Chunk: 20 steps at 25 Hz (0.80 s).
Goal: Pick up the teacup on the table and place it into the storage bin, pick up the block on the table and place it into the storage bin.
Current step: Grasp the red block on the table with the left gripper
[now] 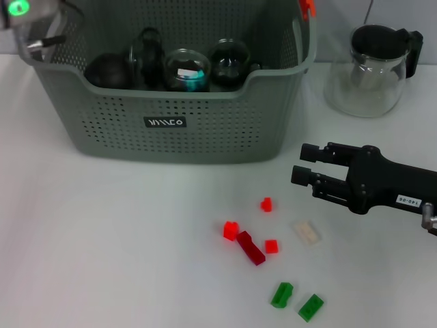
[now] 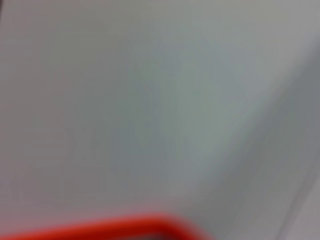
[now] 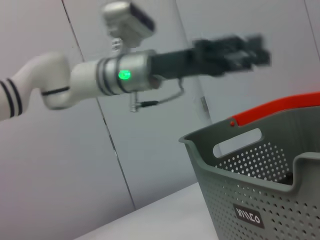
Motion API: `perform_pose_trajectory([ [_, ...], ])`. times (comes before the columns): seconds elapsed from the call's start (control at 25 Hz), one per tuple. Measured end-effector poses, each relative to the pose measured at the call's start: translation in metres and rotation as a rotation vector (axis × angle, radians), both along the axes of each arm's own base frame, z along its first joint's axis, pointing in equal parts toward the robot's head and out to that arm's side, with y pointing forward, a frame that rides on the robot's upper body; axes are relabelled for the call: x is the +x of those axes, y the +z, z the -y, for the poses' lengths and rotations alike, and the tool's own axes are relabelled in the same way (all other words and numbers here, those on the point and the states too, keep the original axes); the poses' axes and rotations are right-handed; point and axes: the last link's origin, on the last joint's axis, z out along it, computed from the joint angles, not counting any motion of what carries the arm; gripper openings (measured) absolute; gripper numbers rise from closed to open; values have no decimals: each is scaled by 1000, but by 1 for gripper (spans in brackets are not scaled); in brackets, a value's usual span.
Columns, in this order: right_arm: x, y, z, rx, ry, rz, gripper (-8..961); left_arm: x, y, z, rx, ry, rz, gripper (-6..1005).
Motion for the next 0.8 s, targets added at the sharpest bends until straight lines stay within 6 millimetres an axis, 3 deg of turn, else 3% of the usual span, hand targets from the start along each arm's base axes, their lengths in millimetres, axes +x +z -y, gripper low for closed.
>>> perform_pose_trajectory([
  [0.12,0,0,0,0,-1,0,550,-10,17,39,84,-227,162,733],
  [0.2,1,0,0,2,-3,-1,550,-19,28,64,139,-343,239,728],
  [0.24,1,1,0,4,-4,-2,550,-30,34,87,147,-410,271,725],
  [0.28,1,1,0,6,-5,-3,550,-30,34,87,147,-410,271,723],
  [0.36,1,1,0,7,-6,-3,550,-43,30,107,131,-450,248,718],
  [0.6,0,2,-3,12,-9,-5,550,-86,-21,163,98,-519,7,705],
  [0.8,-1,3,-4,12,-10,-6,550,-108,-62,184,-46,-493,-74,694],
])
